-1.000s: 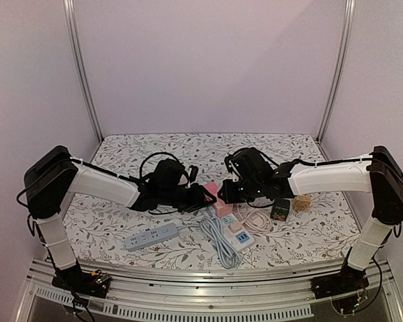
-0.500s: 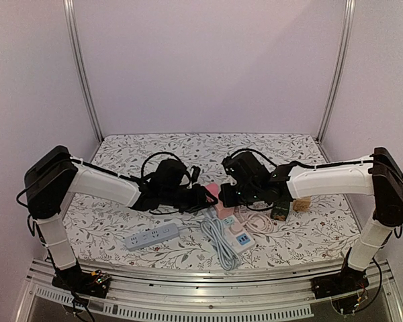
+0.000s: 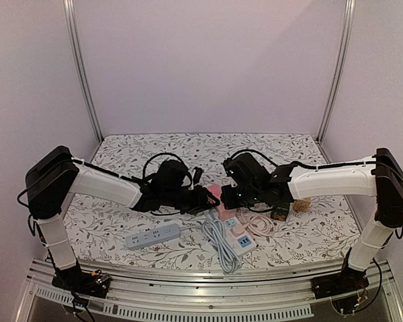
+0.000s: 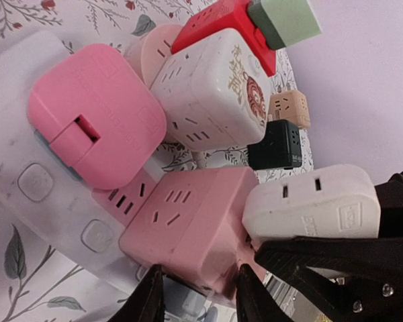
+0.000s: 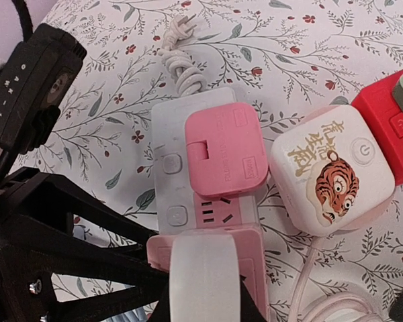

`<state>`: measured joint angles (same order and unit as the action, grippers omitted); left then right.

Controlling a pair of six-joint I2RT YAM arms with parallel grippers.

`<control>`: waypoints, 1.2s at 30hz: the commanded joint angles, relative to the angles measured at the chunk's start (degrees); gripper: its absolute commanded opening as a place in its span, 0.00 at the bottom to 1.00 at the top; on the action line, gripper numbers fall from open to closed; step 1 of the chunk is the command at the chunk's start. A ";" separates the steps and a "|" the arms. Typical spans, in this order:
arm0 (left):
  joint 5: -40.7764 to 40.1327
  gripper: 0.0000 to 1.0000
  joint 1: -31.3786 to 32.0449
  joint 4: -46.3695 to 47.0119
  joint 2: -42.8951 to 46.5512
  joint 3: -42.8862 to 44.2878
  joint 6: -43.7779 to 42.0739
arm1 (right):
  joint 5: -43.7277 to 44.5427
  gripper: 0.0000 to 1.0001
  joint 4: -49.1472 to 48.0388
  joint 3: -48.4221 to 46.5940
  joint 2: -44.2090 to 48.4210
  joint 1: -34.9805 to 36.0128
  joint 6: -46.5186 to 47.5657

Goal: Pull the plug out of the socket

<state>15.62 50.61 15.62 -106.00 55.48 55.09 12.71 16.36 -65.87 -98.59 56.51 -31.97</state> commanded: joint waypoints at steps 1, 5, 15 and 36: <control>-1.30 0.36 0.98 -9.64 -4.33 -1.87 -0.95 | -5.29 0.00 0.26 2.76 3.57 -2.21 -4.05; -1.31 0.36 1.07 -9.73 -4.31 -1.96 -0.95 | -9.50 0.00 -2.53 4.49 4.09 -4.30 -6.80; -1.34 0.35 1.07 -10.16 -4.12 -1.87 -1.21 | -7.25 0.00 -0.36 3.21 4.10 -1.56 -4.21; -1.86 0.35 1.08 -11.13 -4.04 -1.68 -1.48 | 2.52 0.00 5.27 0.17 3.37 3.14 -4.05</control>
<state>16.71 51.22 15.53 -106.21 55.68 55.07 16.36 19.90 -66.37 -97.89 59.35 -33.01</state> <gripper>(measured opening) 0.353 0.146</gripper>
